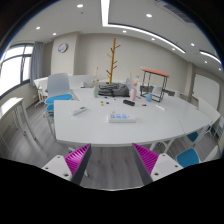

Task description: Unplug charger

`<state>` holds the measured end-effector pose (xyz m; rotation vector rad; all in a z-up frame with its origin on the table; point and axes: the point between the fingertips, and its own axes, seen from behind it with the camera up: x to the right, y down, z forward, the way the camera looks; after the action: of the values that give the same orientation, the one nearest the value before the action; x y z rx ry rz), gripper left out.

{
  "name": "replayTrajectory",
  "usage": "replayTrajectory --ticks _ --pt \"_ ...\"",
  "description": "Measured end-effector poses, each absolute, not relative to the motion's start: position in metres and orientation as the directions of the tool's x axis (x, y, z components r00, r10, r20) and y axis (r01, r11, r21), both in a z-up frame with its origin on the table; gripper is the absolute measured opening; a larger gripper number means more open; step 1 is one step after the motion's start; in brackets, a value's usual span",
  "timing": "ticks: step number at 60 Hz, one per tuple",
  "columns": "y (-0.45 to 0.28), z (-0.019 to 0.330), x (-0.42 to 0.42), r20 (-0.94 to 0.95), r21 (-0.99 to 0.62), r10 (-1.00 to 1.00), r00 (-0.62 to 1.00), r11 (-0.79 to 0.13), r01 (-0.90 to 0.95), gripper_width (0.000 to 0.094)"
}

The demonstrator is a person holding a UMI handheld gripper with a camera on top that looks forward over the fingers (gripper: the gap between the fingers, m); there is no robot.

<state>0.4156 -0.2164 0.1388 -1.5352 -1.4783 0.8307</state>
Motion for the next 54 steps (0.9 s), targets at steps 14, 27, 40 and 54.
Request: replayTrajectory --ticks 14,27,40,54 --pt "-0.218 0.132 0.368 0.077 -0.905 0.994 0.083 0.035 0.423 0.0852" --pt "-0.216 0.121 0.304 0.064 -0.917 0.996 0.067 0.033 0.398 0.0852" --pt "-0.207 0.101 0.221 0.060 -0.932 0.997 0.054 0.037 0.359 0.0853" --pt "-0.186 0.057 0.112 0.059 -0.932 0.997 0.056 0.035 0.361 0.0852"
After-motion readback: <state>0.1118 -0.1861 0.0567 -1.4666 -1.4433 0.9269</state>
